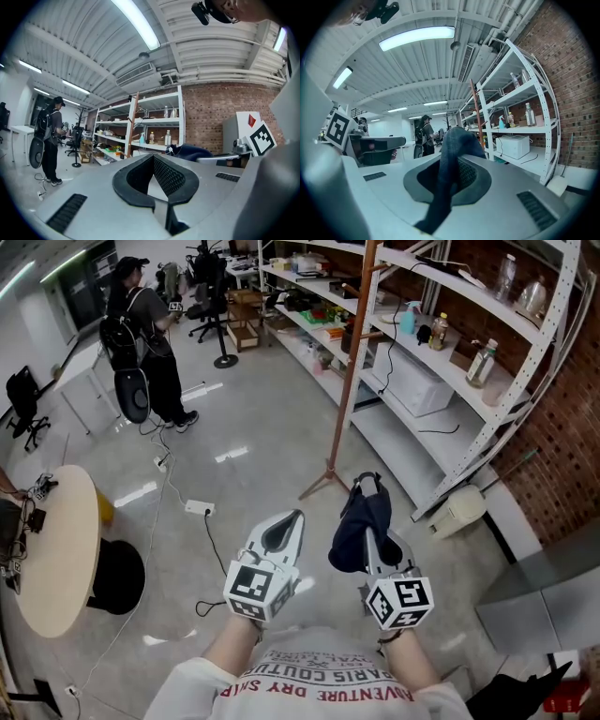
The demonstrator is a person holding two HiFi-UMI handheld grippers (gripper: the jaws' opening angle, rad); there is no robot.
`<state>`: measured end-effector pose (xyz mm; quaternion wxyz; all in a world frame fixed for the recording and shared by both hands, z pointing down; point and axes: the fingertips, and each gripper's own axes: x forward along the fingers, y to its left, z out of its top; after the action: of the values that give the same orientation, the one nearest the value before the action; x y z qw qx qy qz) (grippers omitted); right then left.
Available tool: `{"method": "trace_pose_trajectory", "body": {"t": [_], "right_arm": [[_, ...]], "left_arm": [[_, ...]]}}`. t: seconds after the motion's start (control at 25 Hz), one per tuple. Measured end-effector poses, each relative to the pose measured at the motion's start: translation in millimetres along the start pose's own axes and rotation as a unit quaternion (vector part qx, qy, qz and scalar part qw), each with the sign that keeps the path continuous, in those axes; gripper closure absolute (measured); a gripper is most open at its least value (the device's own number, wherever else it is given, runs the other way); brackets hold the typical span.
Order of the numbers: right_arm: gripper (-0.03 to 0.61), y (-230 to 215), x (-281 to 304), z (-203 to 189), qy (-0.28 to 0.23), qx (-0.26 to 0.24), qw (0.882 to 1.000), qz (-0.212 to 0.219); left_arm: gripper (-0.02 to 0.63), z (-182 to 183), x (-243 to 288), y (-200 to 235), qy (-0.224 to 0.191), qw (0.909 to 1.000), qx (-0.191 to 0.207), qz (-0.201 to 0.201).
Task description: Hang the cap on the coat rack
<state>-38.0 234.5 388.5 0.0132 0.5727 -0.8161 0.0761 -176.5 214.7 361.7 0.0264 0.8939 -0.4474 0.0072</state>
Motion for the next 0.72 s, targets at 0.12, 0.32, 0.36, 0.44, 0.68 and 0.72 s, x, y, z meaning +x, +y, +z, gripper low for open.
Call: {"method": "trace_pose_trajectory", "body": {"t": [0.12, 0.32, 0.36, 0.44, 0.68, 0.72], "right_arm": [[0.554, 18, 11, 0, 0.003, -0.004, 1.0, -0.003], [0.554, 42, 31, -4, 0.008, -0.005, 1.0, 0.0], [0.554, 45, 35, -5, 0.01, -0.004, 1.0, 0.001], [0.554, 46, 43, -9, 0.014, -0.004, 1.0, 0.006], [0.554, 37, 72, -17, 0.022, -0.005, 1.0, 0.021], [0.554, 34, 78, -17, 0.022, -0.005, 0.999, 0.023]], "left_arm": [[0.609, -2, -10, 21, 0.002, 1.0, -0.007, 0.001], [0.609, -14, -21, 52, 0.012, 0.9997, -0.021, 0.008], [0.609, -17, -20, 57, 0.013, 0.9996, -0.023, 0.009], [0.609, -22, -16, 64, 0.016, 0.9995, -0.026, 0.011], [0.609, -31, 4, 79, 0.02, 0.9988, -0.039, 0.023], [0.609, -31, 10, 82, 0.02, 0.9988, -0.038, 0.025]]}}
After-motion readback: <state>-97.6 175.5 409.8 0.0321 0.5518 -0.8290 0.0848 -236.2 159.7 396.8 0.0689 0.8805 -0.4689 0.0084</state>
